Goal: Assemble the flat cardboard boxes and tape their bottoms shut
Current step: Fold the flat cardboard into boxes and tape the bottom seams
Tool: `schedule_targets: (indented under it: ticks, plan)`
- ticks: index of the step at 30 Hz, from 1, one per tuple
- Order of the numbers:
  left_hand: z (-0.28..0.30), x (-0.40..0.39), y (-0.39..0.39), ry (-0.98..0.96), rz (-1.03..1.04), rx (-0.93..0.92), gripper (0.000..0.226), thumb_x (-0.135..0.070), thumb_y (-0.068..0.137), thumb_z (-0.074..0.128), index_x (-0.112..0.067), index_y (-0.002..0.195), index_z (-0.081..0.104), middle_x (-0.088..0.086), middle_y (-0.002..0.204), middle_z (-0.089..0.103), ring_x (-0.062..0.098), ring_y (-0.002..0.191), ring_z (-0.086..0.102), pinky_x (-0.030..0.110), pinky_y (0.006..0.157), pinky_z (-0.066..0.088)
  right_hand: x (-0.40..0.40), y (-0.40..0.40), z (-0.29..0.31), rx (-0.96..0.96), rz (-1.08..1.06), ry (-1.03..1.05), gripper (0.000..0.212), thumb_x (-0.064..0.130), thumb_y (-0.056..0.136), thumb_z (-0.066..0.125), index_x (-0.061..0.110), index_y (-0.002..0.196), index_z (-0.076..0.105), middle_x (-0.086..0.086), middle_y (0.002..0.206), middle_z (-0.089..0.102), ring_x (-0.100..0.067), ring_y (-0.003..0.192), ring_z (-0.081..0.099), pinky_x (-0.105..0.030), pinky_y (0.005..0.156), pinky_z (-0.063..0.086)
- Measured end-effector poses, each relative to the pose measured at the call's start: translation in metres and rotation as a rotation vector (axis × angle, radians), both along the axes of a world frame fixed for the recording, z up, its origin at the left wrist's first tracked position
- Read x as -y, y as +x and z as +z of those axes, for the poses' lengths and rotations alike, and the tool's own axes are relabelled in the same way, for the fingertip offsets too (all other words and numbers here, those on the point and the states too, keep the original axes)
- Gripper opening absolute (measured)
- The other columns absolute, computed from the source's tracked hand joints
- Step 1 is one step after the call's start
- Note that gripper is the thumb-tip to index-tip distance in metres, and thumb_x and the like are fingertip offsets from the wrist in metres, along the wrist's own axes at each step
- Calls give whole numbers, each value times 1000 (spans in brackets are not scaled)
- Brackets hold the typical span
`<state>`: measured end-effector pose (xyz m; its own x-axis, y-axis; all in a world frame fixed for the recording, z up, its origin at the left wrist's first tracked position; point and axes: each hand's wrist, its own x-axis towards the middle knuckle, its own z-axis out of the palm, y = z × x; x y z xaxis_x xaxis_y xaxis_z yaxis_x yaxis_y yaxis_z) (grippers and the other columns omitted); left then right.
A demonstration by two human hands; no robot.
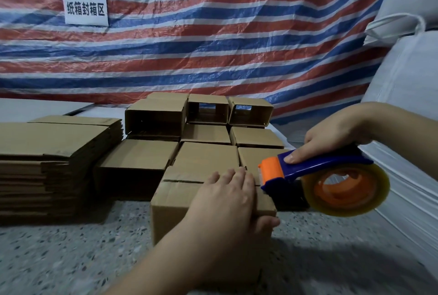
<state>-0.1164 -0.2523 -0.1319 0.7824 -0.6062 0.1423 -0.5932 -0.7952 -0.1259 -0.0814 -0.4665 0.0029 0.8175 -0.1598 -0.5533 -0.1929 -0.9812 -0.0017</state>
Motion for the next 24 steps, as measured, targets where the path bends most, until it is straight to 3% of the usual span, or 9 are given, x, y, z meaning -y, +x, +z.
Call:
schedule_targets:
  ticks: [5,11,14,18,20,24]
  plan:
    - [-3,-2,2,5,-7,11,95,-77,85,18,-17,156,3,5,165,6,23,151,5,43,121,5,15,-5,8,-26,4,41,84,86,51,60,17,98,72,-2,82,77,-13,71,72,-24,67,55]
    - [-8,-4,1,-52,-70,66,91,-76,75,1,-31,153,-7,7,164,9,25,151,9,44,121,9,26,-19,17,-52,-8,-158,81,87,52,57,20,95,72,3,78,76,-11,71,71,-23,72,54]
    - [-8,-2,0,-48,-86,65,80,-75,77,1,-39,149,-5,8,164,11,27,150,11,45,120,11,6,-10,-14,-20,5,-284,76,89,65,57,23,101,67,2,87,75,-15,81,73,-26,70,54]
    - [-6,-5,1,-43,-78,59,75,-75,83,7,-42,150,0,6,164,9,26,151,10,45,121,10,0,-6,-77,-1,128,-482,71,84,74,58,23,110,64,3,91,61,-20,92,64,-35,87,53]
    - [-6,-6,1,-39,-71,59,75,-75,83,7,-42,149,0,6,164,9,26,151,9,45,121,9,11,-8,-105,81,95,-406,68,81,80,54,18,105,63,4,86,59,-15,81,61,-30,73,49]
    - [-6,-5,1,-42,-76,67,79,-75,78,1,-41,149,1,7,164,11,27,150,11,45,121,10,28,-15,-147,473,75,-305,61,84,80,47,25,79,60,7,74,63,-7,63,58,-25,50,39]
